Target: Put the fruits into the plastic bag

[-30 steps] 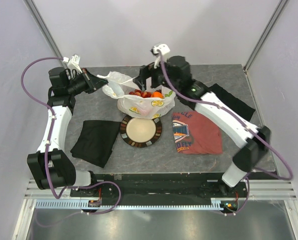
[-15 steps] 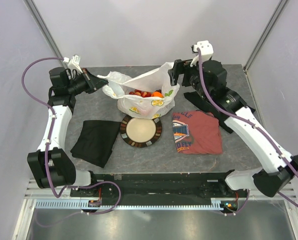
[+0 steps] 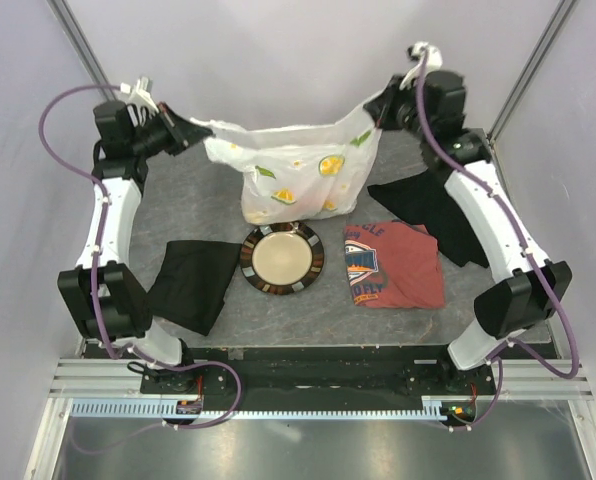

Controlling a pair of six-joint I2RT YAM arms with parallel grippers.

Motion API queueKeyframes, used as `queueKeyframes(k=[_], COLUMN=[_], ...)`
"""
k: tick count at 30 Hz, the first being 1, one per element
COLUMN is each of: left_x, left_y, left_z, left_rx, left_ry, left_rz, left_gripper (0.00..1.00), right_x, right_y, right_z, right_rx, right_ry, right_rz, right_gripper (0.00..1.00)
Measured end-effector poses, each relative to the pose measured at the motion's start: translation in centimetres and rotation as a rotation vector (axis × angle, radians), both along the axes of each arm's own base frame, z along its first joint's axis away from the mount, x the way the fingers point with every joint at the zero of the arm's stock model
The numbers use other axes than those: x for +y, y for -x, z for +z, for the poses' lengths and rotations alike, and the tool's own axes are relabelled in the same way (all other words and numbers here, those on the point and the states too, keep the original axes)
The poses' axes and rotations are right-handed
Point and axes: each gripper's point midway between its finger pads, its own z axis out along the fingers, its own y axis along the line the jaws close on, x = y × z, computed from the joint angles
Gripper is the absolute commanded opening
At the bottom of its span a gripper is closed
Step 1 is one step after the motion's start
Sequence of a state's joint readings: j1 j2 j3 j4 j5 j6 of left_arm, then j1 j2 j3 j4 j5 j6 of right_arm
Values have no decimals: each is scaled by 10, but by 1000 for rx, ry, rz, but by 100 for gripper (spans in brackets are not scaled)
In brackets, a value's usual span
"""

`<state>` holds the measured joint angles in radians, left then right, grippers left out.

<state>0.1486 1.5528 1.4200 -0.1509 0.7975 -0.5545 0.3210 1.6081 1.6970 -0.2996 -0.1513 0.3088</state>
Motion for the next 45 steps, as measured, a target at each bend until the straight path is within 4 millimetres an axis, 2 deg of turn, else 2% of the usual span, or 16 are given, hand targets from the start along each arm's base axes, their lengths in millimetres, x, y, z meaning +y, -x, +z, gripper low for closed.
queueKeyframes(k=[2, 5, 7, 9, 12, 18, 20, 23, 25, 26, 27, 29, 30, 31, 37, 45], left_x=[2, 0, -2, -3, -3, -4, -4, -6, -10, -12, -15, -20, -22, -23, -19, 6], left_y=[-15, -23, -25, -29, -42, -82, -88, -91, -90, -90, -90, -88, -88, -87, -63, -28], left_z=[31, 74, 95, 105, 94, 8, -13, -28, -28, -25, -24, -22, -21, -19, 6, 83], left_rx=[-51, -137, -184, -212, -190, -22, 19, 46, 39, 30, 18, -1, -12, -25, -109, -312], left_ry=[11, 14, 11, 8, 14, 23, 23, 19, 12, 7, 0, -17, -28, -40, -123, -233], left_rz=[13, 9, 1, -6, -26, -70, -79, -93, -104, -109, -116, -129, -134, -135, -65, 132], left_gripper=[2, 1, 1, 2, 1, 1, 2, 3, 23, 45, 56, 77, 80, 92, 98, 99], right_x=[-14, -26, -31, -33, -31, -20, -20, -19, -17, -16, -15, -13, -12, -11, -10, -15], right_y=[-13, -23, -27, -31, -40, -59, -62, -61, -63, -63, -63, -63, -62, -62, -57, -27], right_z=[39, 81, 96, 95, 71, -34, -53, -58, -51, -48, -46, -44, -44, -43, -34, 12], right_rx=[-70, -160, -200, -203, -159, 54, 92, 103, 75, 67, 57, 49, 49, 45, 16, -96], right_ry=[-58, -116, -139, -150, -142, -98, -92, -100, -108, -110, -111, -113, -118, -117, -101, -90], right_rz=[-18, -29, -30, -31, -29, -14, -13, -1, 7, 12, 23, 36, 40, 47, 71, 94], right_gripper=[0, 0, 0, 0, 0, 1, 8, 29, 46, 52, 66, 78, 82, 87, 98, 98])
